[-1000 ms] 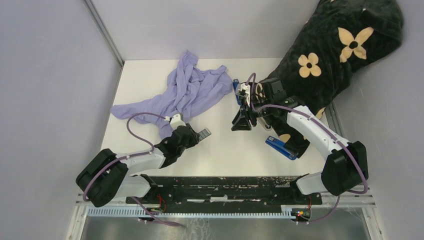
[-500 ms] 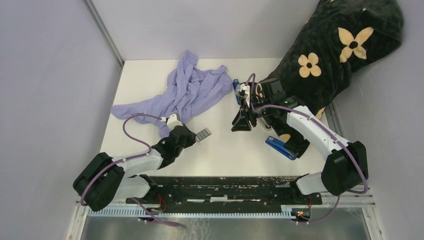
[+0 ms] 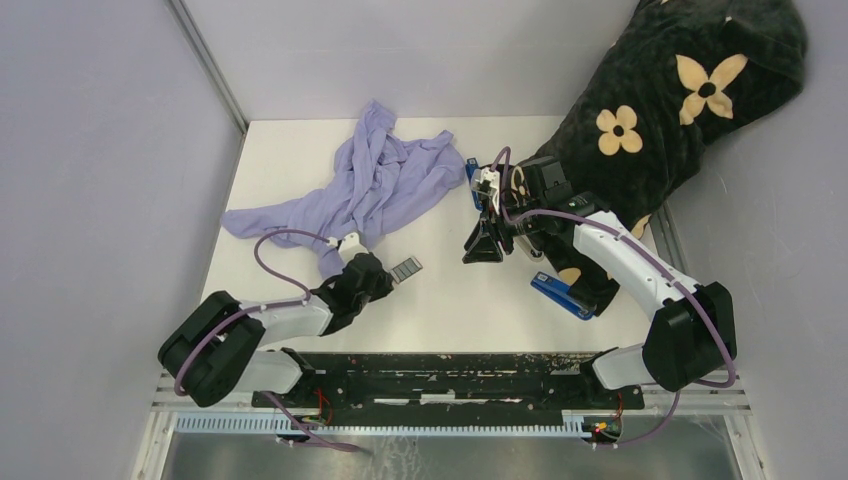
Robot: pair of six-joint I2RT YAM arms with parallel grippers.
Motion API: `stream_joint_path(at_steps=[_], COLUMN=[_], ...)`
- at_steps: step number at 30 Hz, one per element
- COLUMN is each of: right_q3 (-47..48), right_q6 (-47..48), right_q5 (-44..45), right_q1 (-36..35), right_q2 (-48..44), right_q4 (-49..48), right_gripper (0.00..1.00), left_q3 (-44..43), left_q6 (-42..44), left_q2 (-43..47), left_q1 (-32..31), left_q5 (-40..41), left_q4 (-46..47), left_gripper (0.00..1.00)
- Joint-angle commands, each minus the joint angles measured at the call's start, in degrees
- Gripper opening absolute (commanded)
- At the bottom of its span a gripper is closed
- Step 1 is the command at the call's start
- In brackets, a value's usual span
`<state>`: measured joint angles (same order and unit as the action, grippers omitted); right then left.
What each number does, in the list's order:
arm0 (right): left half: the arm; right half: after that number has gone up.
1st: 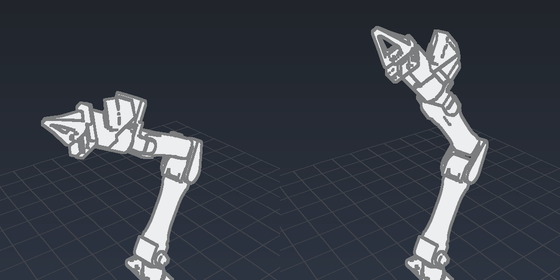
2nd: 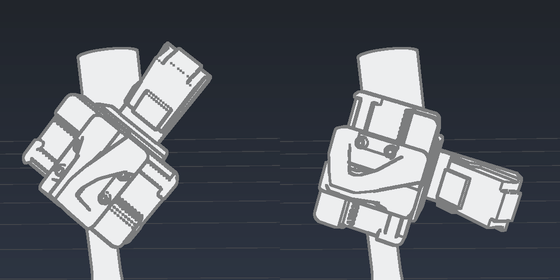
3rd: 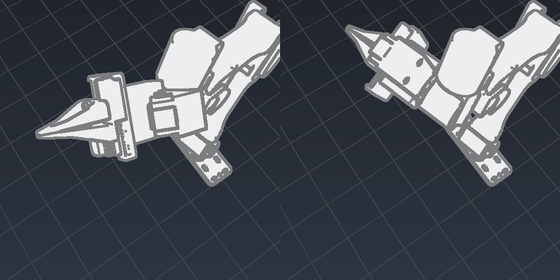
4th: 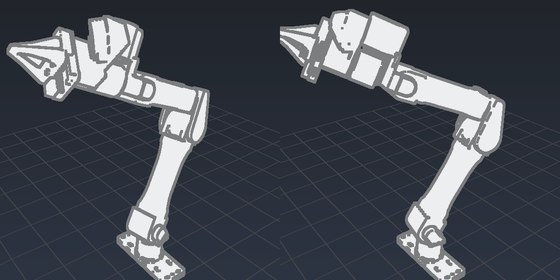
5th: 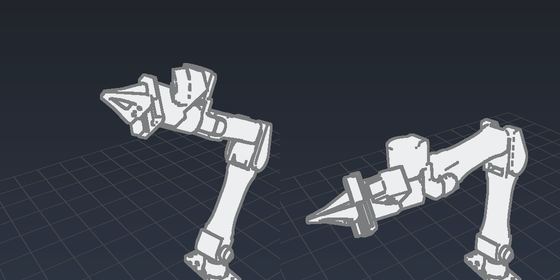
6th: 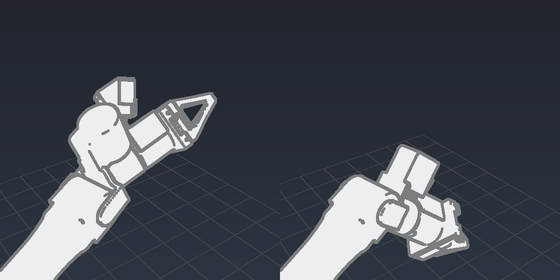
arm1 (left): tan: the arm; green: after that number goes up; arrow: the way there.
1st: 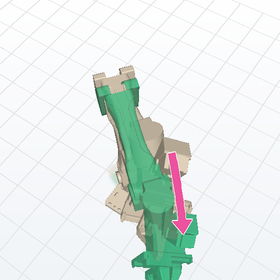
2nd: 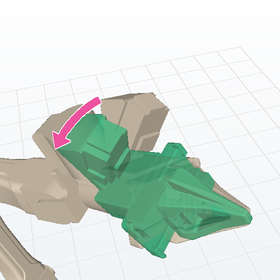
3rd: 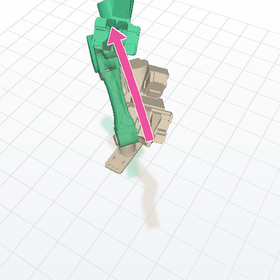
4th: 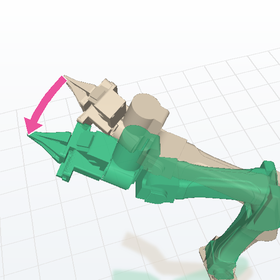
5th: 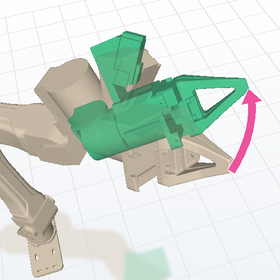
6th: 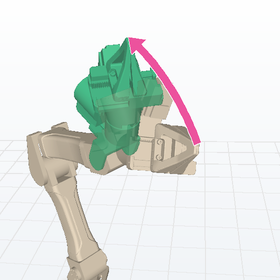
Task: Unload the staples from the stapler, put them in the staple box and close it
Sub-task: Move the staple box to the center of the board.
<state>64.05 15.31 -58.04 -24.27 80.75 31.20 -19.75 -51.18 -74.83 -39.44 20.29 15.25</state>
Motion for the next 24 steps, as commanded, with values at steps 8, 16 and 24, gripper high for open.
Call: stream_joint_path(at_steps=[8,16,24], right_q3=[2.4,2.5,2.5], right_q6=[1.0,1.1,1.2], right_q5=[-1.6,-1.7,-1.7], right_q1=[-0.3,-0.3,-0.3], right_q2=[-0.1,0.0,0.0], right_q4=[-0.1,0.0,0.2], right_gripper=[0.49,0.49,0.49], left_q3=[-2.1,-2.8,-6.0], left_q6=[-1.2,-0.6,1.4], left_q2=[-3.6,-3.9,-7.3], left_q1=[0.2,0.3,0.7], left_q5=[-0.9,-0.7,-2.4], left_q4=[4.8,5.0,5.3], left_gripper=[0.23,0.23,0.25])
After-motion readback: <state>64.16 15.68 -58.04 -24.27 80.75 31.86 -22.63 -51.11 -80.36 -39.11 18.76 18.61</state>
